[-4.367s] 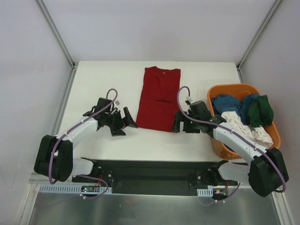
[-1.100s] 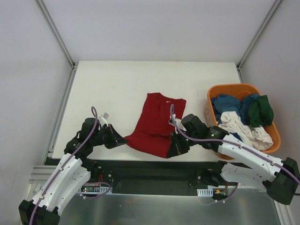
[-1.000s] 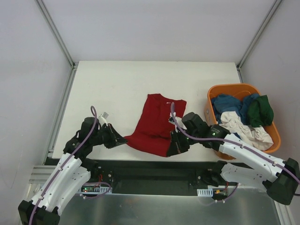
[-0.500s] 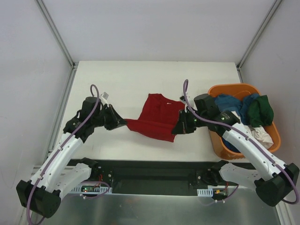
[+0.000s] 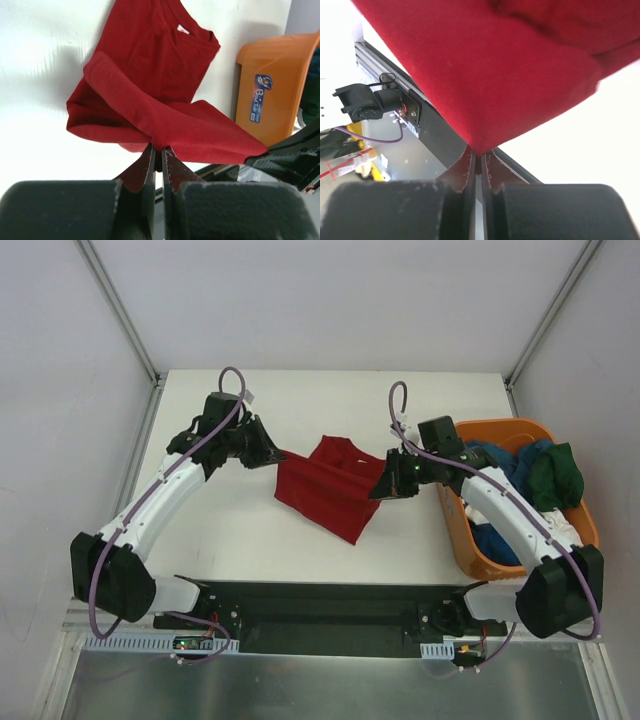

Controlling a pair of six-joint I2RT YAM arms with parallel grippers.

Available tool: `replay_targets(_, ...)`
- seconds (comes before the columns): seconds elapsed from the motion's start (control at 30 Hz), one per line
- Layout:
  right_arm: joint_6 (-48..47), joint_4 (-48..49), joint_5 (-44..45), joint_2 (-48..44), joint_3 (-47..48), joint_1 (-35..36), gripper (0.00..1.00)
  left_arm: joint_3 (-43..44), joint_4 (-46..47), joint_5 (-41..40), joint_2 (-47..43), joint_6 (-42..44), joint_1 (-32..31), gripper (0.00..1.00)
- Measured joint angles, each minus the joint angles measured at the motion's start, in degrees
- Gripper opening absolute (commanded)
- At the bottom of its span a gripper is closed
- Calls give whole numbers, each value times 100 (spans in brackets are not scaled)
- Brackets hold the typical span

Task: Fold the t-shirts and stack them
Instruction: Fold the tshirt

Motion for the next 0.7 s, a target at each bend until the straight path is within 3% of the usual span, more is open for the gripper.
replay_targets(0.53,267,782,-358,1198,13,-1012,1,1939,267,173,2555,72,31,0)
replay_targets(0.7,267,957,107,1665,92,-1106,1,2704,345,313,3560,61,26,0)
